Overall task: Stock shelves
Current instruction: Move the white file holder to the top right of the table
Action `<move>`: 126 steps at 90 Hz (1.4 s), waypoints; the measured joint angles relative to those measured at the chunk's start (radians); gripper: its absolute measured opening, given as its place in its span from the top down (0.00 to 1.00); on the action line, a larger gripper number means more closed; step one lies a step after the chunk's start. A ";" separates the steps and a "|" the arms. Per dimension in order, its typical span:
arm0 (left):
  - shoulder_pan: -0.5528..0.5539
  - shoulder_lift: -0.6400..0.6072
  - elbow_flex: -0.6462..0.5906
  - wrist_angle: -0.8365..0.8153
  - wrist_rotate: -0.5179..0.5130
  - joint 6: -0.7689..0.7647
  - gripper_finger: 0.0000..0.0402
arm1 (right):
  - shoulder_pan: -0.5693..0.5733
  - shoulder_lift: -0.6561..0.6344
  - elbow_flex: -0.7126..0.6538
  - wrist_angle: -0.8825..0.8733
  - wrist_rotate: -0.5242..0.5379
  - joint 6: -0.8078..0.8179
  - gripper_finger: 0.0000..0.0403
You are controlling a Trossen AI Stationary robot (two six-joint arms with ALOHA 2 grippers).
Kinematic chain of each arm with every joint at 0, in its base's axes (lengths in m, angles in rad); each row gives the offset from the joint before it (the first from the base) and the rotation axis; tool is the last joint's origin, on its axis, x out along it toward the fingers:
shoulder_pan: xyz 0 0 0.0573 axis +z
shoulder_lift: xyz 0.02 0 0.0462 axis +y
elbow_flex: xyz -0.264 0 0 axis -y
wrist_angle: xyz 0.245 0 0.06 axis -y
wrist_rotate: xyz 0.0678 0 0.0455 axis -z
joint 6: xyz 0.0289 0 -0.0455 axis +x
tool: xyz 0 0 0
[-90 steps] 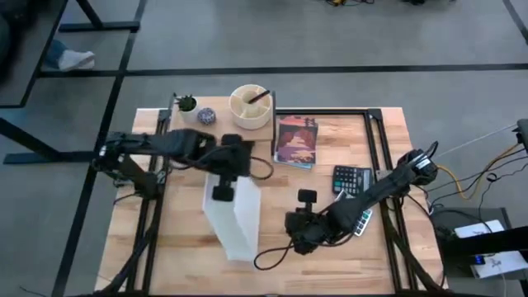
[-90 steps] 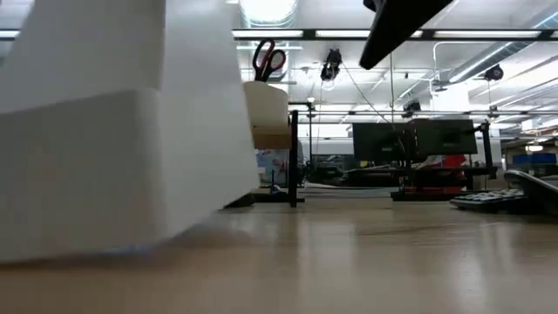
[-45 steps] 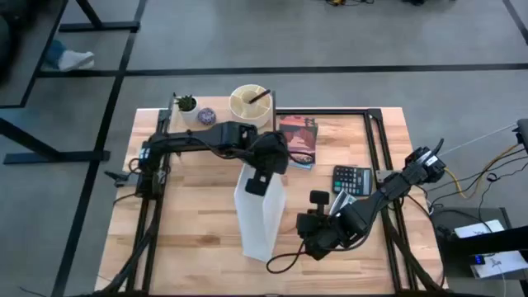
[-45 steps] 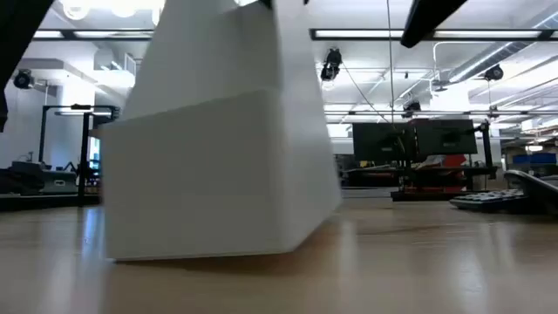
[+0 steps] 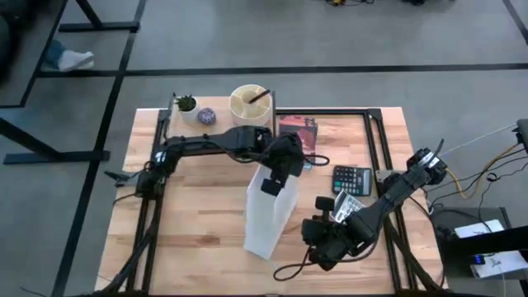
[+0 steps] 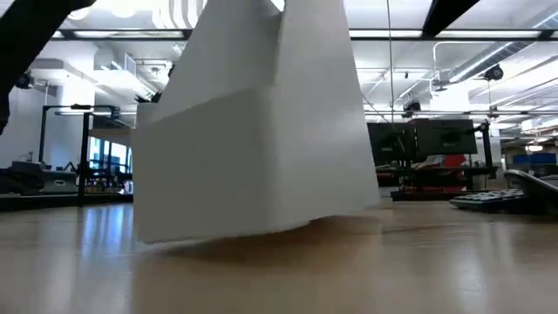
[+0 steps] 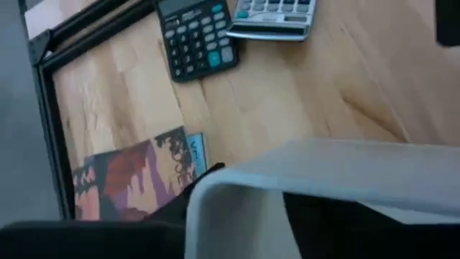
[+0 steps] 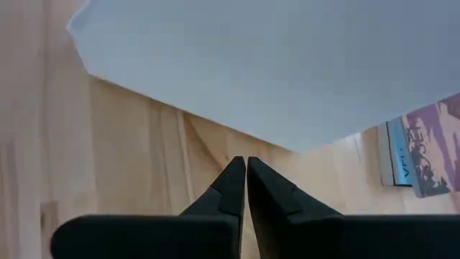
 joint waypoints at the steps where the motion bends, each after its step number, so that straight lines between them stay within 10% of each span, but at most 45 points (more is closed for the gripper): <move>1: 0.000 0.000 0.001 0.000 0.001 -0.001 0.63 | 0.000 0.000 0.000 0.000 0.000 0.000 1.00; 66: -0.060 -0.236 0.001 0.014 0.022 -0.137 0.43 | -0.003 0.000 -0.001 0.001 0.002 0.001 1.00; 102: -0.366 -0.368 -0.058 -0.144 -0.114 -0.366 0.52 | -0.003 0.001 -0.001 0.008 0.002 0.009 1.00; 126: -0.552 -0.419 -0.338 -0.171 -0.158 -0.631 0.60 | -0.003 0.001 -0.001 0.025 0.003 0.031 1.00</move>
